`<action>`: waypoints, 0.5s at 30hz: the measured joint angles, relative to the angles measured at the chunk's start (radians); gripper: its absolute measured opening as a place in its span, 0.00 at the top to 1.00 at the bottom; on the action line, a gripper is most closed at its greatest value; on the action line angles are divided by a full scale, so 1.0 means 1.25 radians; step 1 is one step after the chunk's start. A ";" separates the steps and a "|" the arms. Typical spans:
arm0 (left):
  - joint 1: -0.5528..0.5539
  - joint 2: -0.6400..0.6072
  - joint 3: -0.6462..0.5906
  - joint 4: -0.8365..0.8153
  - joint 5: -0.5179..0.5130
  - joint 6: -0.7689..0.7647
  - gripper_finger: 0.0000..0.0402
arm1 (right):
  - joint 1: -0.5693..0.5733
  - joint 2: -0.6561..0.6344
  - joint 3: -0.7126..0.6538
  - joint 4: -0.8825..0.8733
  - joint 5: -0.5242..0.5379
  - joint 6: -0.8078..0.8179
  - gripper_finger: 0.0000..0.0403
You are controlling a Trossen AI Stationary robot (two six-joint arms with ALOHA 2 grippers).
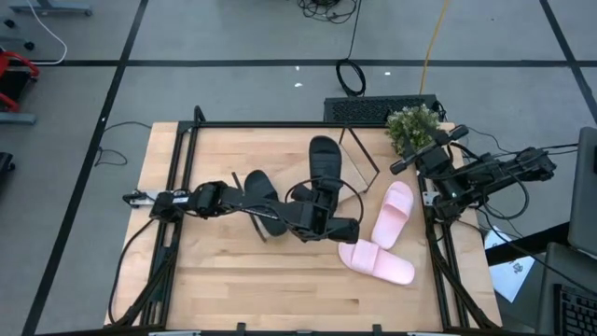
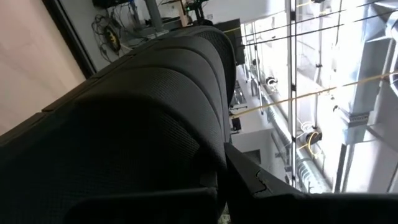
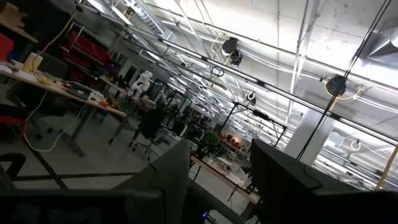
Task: Pick and place slides into the shelf
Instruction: Put the black slipper on the shelf
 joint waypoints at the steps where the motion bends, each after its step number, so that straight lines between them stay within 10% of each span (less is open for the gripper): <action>1: -0.004 -0.006 0.000 0.000 -0.005 -0.002 1.00 | 0.000 0.000 0.000 -0.004 0.008 0.000 0.60; 15: -0.011 -0.064 0.002 -0.022 0.100 0.093 0.97 | 0.000 0.001 0.000 -0.017 0.010 0.055 0.60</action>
